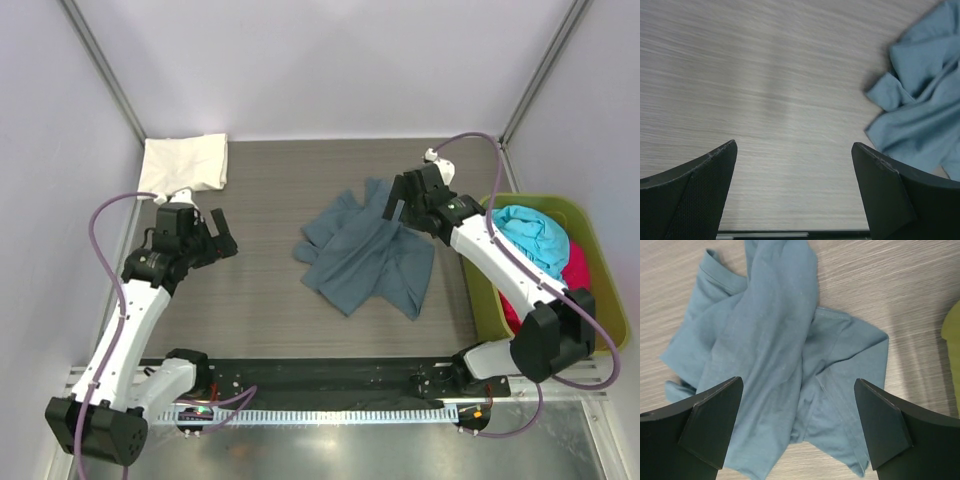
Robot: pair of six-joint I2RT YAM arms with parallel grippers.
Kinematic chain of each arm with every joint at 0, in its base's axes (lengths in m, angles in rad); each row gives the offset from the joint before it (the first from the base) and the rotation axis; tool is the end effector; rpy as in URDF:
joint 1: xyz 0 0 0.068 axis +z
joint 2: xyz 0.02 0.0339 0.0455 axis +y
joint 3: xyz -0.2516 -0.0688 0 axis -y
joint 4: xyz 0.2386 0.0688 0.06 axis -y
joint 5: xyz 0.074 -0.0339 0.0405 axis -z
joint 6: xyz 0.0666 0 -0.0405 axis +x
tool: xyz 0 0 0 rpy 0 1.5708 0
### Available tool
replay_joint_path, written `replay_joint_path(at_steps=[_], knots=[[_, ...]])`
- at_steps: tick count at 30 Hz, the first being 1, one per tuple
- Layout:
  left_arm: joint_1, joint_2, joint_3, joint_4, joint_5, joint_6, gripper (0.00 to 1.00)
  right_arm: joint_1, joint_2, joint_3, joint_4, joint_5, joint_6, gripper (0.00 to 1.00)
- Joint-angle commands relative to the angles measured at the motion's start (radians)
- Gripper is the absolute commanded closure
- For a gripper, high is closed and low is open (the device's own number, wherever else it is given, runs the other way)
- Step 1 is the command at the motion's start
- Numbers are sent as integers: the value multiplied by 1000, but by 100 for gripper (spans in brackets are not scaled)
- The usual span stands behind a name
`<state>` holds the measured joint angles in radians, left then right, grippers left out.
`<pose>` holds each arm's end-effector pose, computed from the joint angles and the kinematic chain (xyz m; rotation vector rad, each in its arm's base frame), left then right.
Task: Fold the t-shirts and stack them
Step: Move the tshirt to the center of the board, then flatten the tshirt out
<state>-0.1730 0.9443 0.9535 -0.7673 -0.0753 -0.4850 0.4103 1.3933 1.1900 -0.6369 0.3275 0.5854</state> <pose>0.2102 -0.0316 0.2830 -0.4008 2.3042 -0.2418 0.2954 0.1051 0.2697 0.3535 2.3285 0.0881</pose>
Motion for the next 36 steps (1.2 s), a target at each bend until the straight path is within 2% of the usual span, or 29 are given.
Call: replay_joint_path(at_steps=[1,5,8,15,19,23,25,27,28,29,30,31,34,36], knots=[[-72,45,2,23,57,-99,4,1,-82,-55,-14,57,48,0],[-247,132,-68,149,71,-211,8,1,-158,-234,0,106,164,0],[-328,233,-125,291,109,-270,11,-1,-197,-303,25,96,172,0],[-408,474,-159,566,138,-310,17,1,-269,-365,31,71,166,0],[-431,589,-159,658,150,-337,20,1,-306,-392,32,55,174,0],[-474,686,-145,717,155,-357,27,1,-304,-440,28,44,183,0],[-491,708,-141,740,157,-369,33,1,-287,-457,40,41,185,0],[-500,735,-139,760,161,-377,46,1,-261,-483,72,27,177,0],[-505,741,-140,763,166,-379,56,1,-249,-493,85,9,171,1],[-505,743,-144,763,172,-379,77,1,-234,-495,110,2,159,2],[-505,738,-145,763,174,-380,91,1,-202,-495,120,-1,156,2],[-504,728,-151,764,164,-383,100,2,-180,-489,129,-7,149,5],[-503,659,-157,751,140,-385,100,-1,-100,-457,166,-15,119,10],[-497,582,-154,685,95,-380,100,1,-56,-434,189,-18,96,14]])
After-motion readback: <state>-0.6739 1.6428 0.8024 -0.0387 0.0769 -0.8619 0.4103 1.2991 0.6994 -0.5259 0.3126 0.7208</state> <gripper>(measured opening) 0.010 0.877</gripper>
